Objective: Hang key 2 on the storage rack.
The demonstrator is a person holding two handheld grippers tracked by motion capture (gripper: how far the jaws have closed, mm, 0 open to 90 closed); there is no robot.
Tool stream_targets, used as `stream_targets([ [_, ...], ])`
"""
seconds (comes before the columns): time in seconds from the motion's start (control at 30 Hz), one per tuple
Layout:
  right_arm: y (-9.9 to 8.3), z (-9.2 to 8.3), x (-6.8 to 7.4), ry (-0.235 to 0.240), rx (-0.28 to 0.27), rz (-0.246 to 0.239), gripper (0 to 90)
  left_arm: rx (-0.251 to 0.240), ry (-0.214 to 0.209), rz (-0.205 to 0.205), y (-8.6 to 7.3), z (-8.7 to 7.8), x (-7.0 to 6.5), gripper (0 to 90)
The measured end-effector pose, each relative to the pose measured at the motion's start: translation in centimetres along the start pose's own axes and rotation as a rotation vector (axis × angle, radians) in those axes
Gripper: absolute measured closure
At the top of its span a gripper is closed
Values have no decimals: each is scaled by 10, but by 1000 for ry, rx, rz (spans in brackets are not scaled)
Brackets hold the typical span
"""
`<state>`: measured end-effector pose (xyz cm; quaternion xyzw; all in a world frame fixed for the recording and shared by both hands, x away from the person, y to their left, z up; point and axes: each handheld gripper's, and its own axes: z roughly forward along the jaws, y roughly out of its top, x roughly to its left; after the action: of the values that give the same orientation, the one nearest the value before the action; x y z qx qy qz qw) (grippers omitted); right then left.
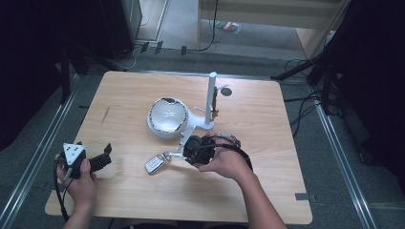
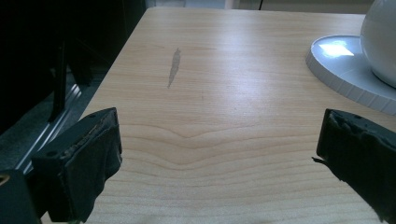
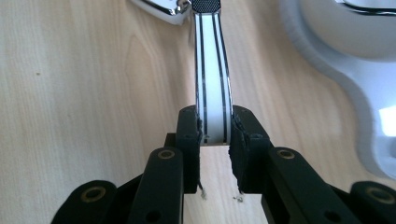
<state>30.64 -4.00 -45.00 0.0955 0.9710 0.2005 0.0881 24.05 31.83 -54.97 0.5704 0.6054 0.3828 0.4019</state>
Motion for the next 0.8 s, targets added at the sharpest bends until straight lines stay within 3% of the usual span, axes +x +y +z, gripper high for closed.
stream_targets([
  [0.2,-12,-20,-11,-36,-42,84,758,2,1,3,0,0,0,2],
  [0.33,-21,-32,-20,-14,-60,138,757,1,3,3,0,0,-1,2],
  [0.53,-30,-46,-27,-43,-55,161,757,3,2,6,0,0,-1,2],
  [0.8,-39,-63,-42,-93,-72,233,758,0,-2,8,0,-1,-1,2],
])
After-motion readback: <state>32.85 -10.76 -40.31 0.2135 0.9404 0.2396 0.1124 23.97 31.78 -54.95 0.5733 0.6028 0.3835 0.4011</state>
